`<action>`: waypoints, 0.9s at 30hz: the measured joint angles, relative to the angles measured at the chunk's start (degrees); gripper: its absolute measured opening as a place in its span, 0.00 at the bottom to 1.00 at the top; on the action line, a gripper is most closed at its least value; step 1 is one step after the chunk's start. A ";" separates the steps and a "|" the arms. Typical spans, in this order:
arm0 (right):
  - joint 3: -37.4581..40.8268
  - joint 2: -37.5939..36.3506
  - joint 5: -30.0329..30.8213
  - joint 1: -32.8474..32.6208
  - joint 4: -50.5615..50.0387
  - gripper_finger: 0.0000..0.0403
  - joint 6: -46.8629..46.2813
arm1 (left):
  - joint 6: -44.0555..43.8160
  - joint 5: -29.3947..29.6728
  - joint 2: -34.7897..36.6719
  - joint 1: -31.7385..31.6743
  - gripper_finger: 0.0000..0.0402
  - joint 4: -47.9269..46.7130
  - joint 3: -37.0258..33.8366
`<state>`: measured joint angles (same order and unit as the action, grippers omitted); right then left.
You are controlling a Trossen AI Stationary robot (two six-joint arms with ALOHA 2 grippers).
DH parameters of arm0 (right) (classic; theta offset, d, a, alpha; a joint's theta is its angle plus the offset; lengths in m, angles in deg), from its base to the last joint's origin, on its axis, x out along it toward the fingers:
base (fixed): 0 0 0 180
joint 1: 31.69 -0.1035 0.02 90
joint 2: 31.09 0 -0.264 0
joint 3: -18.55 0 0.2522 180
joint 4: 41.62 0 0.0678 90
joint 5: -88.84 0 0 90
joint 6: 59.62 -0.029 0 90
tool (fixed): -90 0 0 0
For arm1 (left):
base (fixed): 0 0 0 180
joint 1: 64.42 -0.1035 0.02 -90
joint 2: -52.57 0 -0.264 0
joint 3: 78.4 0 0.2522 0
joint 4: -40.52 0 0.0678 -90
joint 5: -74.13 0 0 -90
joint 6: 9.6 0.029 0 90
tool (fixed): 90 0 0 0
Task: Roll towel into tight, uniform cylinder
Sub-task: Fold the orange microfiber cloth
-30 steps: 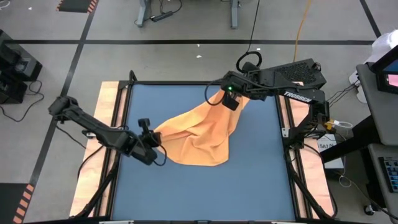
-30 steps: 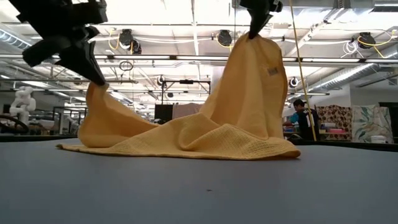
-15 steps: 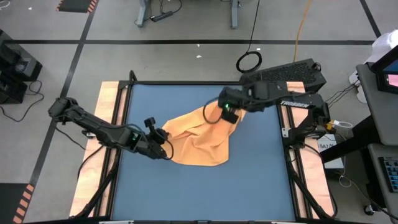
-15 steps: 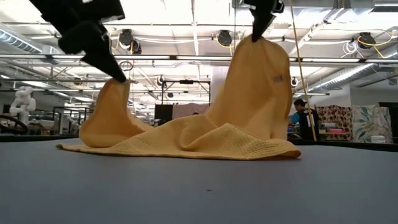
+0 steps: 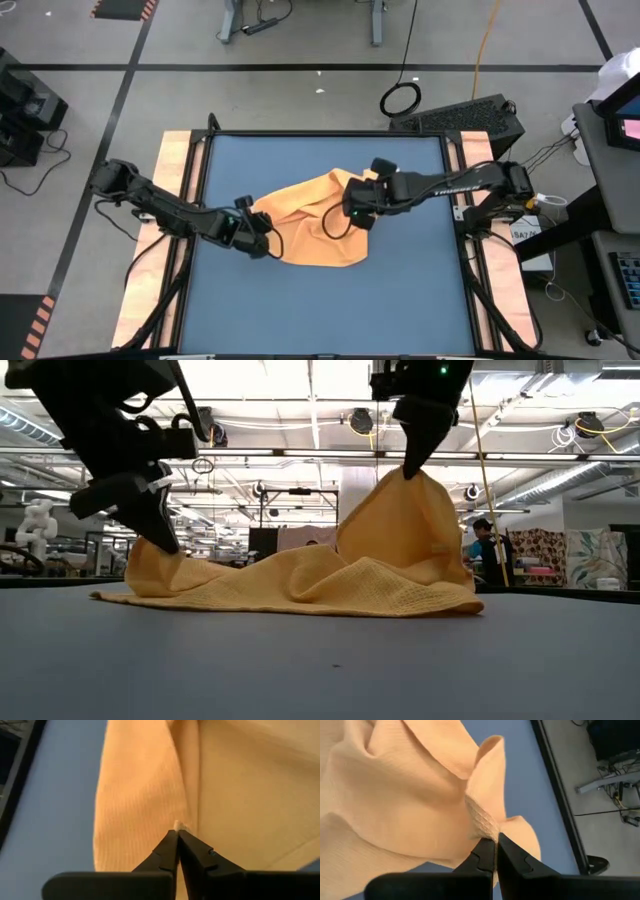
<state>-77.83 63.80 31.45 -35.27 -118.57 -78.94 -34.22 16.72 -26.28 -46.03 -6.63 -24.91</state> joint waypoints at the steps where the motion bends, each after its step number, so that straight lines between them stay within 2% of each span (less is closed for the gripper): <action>1: 0.55 0.00 -0.01 -0.10 0.27 0.00 -0.10 | 1.01 -1.19 -0.04 0.00 0.09 0.01 0.00; 5: 1.30 0.00 0.01 -0.34 0.87 0.00 -1.10 | 5.34 -4.82 -0.04 0.04 0.17 -0.06 0.00; 12: 1.33 -0.02 0.05 -0.34 2.01 0.00 -0.89 | 11.66 -5.78 -0.04 0.02 0.27 -0.45 0.02; 18: 1.33 -0.02 0.08 -0.34 2.18 0.00 -0.62 | 14.34 -9.79 -0.04 0.80 0.30 -4.23 0.02; 21: 1.33 -0.02 0.08 -0.34 2.31 0.00 -0.60 | 16.34 -9.90 -0.04 1.75 0.30 -7.01 0.02; 27: 1.33 -0.02 0.10 -0.34 3.29 0.00 -0.58 | 19.19 -9.48 -0.17 3.96 0.30 -5.82 0.05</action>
<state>-76.50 63.78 31.55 -35.62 -115.28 -79.52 -15.02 7.24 -26.46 -42.06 -12.45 -24.87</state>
